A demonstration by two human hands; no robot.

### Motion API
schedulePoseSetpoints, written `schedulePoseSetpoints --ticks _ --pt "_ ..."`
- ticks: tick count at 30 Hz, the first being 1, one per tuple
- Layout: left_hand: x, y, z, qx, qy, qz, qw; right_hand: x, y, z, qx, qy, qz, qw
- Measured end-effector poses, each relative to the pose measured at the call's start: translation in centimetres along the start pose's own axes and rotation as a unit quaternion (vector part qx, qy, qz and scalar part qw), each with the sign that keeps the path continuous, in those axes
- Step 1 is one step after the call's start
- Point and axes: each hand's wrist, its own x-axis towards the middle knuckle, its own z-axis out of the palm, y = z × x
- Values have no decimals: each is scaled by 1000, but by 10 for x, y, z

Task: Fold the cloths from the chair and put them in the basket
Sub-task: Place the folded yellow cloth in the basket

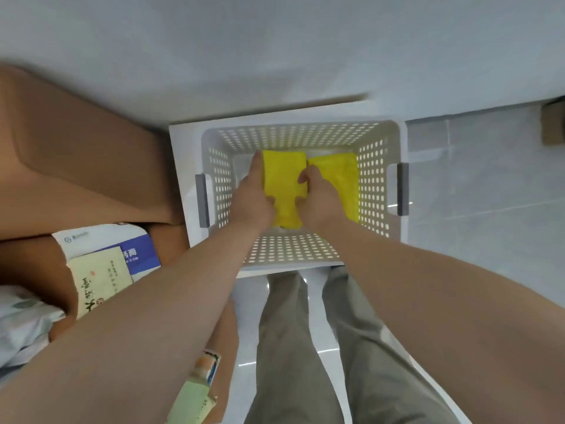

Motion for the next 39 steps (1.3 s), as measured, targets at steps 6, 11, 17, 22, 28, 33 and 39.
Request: schedulePoseSetpoints --ticks 6,11,17,22,28,33,39 --pt "3 -2 13 101 4 24 995 11 8 19 -67 4 -20 998" --pt "-12 3 12 355 35 83 931 3 5 7 -127 -47 -40 990" --pt "2 10 6 479 -36 277 832 -3 16 -20 -216 83 -7 973" --pt "9 6 20 498 -100 256 822 8 26 -16 -294 15 -32 955" --pt "2 2 14 516 -84 199 829 8 26 -21 -333 8 -64 941" --pt "-5 6 13 509 -68 142 846 5 20 -23 -399 -17 -83 913" --pt "-36 23 -17 413 -104 149 892 -25 -12 -55 -274 -75 -45 958"
